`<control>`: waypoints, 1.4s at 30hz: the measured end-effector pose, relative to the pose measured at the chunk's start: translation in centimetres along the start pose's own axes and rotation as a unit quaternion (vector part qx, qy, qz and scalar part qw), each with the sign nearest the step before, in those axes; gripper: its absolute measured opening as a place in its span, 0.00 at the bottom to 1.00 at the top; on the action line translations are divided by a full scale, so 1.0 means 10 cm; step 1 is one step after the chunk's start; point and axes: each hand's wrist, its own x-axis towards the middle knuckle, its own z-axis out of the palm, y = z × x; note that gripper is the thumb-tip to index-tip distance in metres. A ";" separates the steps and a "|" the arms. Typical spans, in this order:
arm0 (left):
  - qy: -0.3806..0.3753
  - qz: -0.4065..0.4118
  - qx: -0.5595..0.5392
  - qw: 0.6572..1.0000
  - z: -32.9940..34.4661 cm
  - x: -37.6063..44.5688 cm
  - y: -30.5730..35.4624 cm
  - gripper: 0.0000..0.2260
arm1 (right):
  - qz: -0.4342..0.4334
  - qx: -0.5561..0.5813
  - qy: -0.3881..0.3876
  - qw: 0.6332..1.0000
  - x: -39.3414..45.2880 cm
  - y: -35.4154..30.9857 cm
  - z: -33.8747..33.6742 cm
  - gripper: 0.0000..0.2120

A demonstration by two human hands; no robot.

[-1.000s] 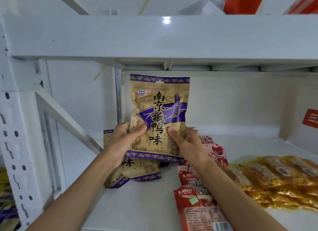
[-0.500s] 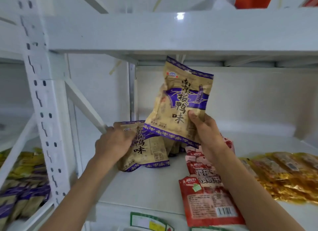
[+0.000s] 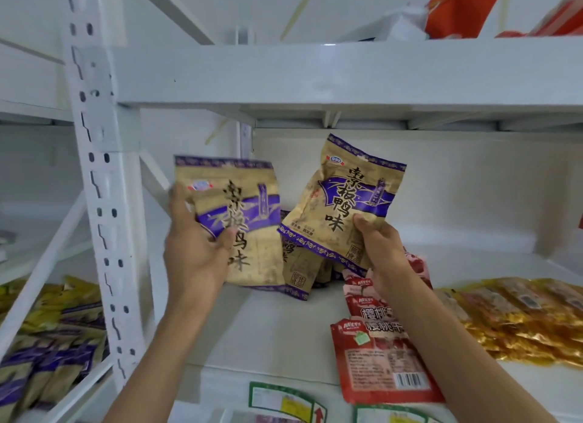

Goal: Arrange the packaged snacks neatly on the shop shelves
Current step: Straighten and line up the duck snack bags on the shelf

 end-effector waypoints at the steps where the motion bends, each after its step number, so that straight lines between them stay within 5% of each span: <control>1: 0.020 0.021 0.012 1.000 -0.11 -0.03 0.11 0.46 | 0.008 -0.014 0.007 1.000 0.02 0.03 0.00 0.10; 5: 0.034 0.085 -0.021 0.996 -0.39 -0.16 0.34 0.52 | 0.036 -0.129 -0.037 0.990 0.01 0.20 0.10 0.06; 9: -0.041 0.006 -0.127 0.991 -0.20 -0.17 0.20 0.46 | 0.024 -0.289 -0.098 0.952 0.01 0.34 0.23 0.10; 14: -0.154 -0.091 -0.144 0.973 0.16 -0.14 0.03 0.27 | -0.134 -0.612 -0.068 0.777 -0.09 0.23 0.30 0.14; 16: -0.176 -0.119 -0.141 0.967 0.26 -0.08 0.01 0.23 | -0.138 -0.637 -0.055 0.757 -0.07 0.15 0.28 0.16; 19: -0.199 -0.120 -0.139 0.963 0.41 0.06 0.00 0.24 | -0.115 -0.504 -0.031 0.855 0.02 0.01 0.20 0.18; 21: -0.220 -0.106 -0.143 0.959 0.51 0.13 0.05 0.25 | -0.042 -0.309 -0.083 0.947 0.01 -0.06 0.17 0.22; 22: -0.231 -0.100 -0.154 0.955 0.55 0.14 0.07 0.25 | -0.009 -0.248 -0.124 0.961 -0.01 -0.06 0.17 0.21; 24: -0.237 -0.091 -0.175 0.951 0.64 0.13 0.09 0.25 | -0.022 -0.206 -0.197 0.958 -0.02 0.02 0.18 0.14; 27: -0.237 -0.061 -0.180 0.953 0.73 0.09 0.02 0.24 | -0.097 -0.188 -0.170 0.962 0.11 0.15 0.18 0.03; 34: -0.263 -0.112 -0.206 0.936 0.95 0.19 0.06 0.08 | -0.068 -0.072 -0.111 0.989 0.19 0.22 0.17 0.15; 42: -0.257 -0.166 -0.316 0.898 0.95 0.24 -0.05 0.21 | -0.062 -0.081 -0.166 0.981 0.20 0.17 0.12 0.10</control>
